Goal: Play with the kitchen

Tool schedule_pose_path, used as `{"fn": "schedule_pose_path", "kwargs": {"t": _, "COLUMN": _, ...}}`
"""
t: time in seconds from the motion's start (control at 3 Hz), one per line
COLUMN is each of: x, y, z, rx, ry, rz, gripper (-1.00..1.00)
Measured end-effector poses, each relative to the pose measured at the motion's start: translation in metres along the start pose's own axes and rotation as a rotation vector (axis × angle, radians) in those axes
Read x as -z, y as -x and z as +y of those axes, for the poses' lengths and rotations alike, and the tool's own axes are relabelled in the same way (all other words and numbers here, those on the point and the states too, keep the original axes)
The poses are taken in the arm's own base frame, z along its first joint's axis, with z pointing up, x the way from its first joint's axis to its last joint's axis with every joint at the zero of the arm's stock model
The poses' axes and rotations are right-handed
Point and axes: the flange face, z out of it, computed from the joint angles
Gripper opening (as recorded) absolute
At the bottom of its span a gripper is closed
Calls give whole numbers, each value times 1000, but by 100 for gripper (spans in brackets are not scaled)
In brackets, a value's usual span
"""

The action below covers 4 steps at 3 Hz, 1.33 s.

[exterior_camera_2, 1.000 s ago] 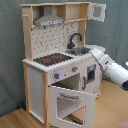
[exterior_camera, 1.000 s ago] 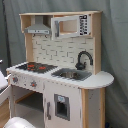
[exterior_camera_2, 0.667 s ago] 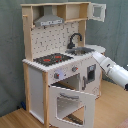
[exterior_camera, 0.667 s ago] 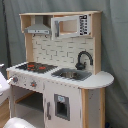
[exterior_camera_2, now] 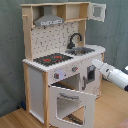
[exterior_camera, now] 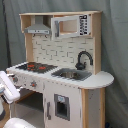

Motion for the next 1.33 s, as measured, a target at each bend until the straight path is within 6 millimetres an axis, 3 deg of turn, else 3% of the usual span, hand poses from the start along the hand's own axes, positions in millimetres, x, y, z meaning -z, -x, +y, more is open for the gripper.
{"fn": "schedule_pose_path", "kwargs": {"t": 0.33, "x": -15, "y": 18, "z": -22, "rx": 25, "ry": -35, "rz": 11, "gripper": 100}}
{"fn": "schedule_pose_path", "kwargs": {"t": 0.67, "x": -30, "y": 23, "z": -35, "rx": 16, "ry": -72, "rz": 32, "gripper": 100}}
{"fn": "schedule_pose_path", "kwargs": {"t": 1.33, "x": -54, "y": 15, "z": -64, "rx": -48, "ry": -122, "rz": 62, "gripper": 100}}
